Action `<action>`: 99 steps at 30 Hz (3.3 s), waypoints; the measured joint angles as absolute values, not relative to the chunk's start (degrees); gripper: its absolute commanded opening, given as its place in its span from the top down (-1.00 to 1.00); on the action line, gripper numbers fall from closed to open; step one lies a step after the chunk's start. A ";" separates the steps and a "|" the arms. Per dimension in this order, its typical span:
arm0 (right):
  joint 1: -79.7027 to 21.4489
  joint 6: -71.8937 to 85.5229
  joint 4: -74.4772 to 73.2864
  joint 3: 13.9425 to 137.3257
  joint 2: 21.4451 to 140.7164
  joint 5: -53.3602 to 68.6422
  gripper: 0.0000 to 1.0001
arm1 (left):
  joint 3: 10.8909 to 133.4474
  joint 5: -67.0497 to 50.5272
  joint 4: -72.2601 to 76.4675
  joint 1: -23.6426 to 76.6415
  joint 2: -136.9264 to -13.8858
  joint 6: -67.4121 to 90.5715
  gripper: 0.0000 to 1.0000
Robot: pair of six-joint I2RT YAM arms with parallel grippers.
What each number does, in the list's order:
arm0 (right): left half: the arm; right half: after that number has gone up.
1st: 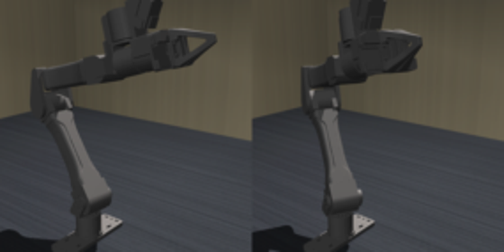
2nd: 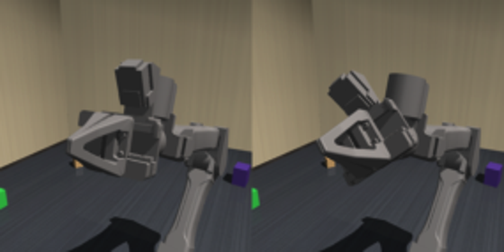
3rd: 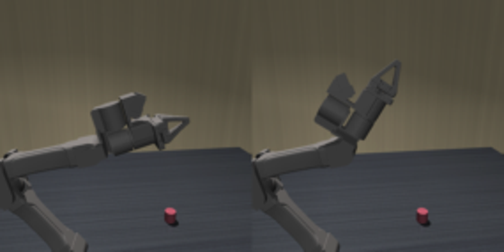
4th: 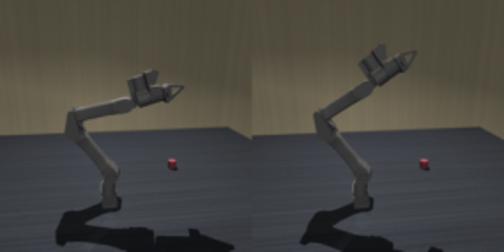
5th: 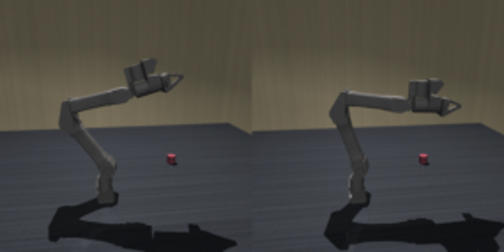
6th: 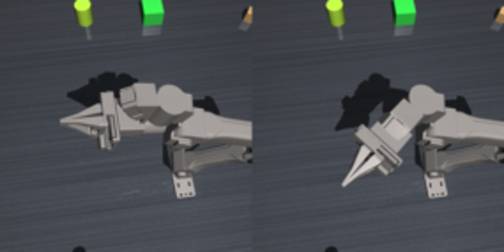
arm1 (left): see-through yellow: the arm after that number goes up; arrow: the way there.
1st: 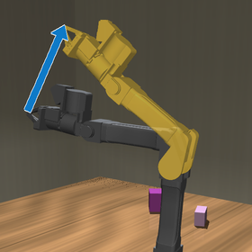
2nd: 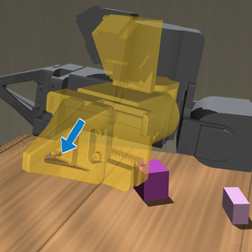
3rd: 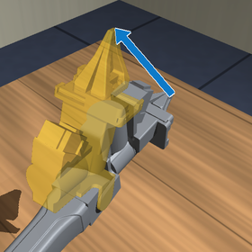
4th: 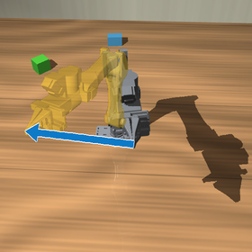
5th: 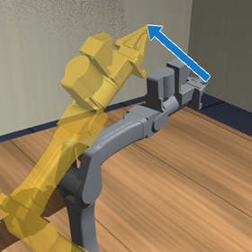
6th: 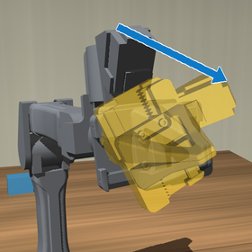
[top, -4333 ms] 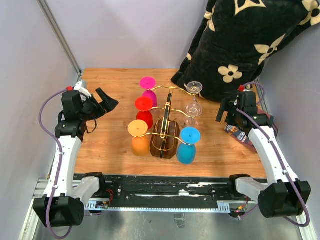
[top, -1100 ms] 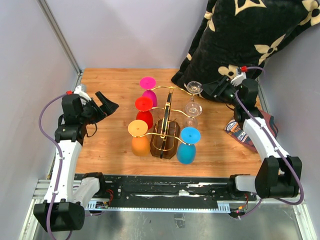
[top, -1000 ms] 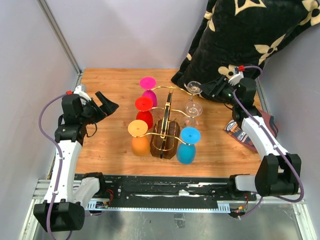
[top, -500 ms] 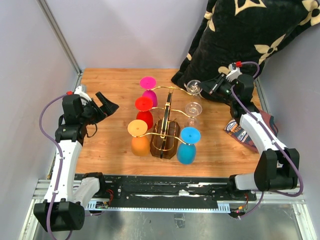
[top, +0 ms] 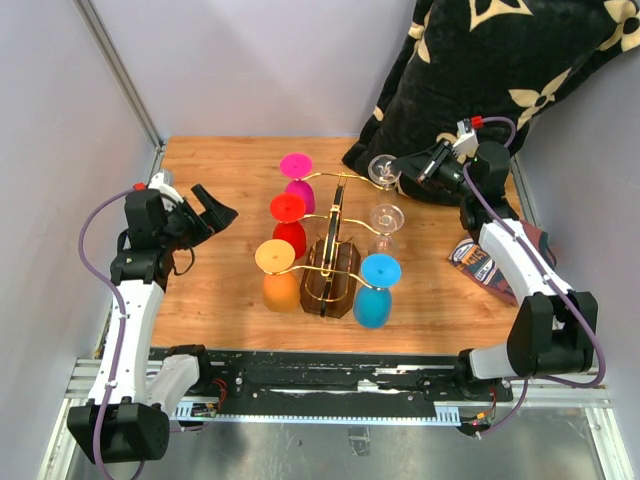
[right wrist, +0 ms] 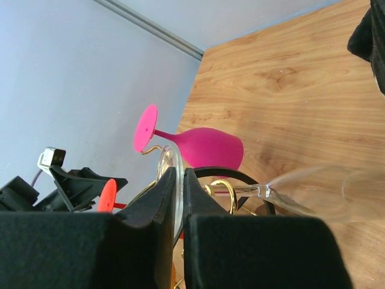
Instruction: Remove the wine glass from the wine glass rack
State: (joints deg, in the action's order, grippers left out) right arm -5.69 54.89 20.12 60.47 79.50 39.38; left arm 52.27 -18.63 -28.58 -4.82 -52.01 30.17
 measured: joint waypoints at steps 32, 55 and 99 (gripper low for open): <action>-7.25 52.99 11.46 59.68 75.85 39.92 0.99 | 51.77 -18.13 -29.67 -4.82 -51.64 29.65 -0.99; -8.27 44.14 3.62 89.60 91.79 42.06 0.99 | 51.79 -17.63 -29.74 -4.82 -51.29 29.06 -0.99; -54.39 -48.18 -31.44 108.03 87.31 35.75 0.99 | 82.78 -42.09 -22.63 -4.82 -67.88 40.10 -0.99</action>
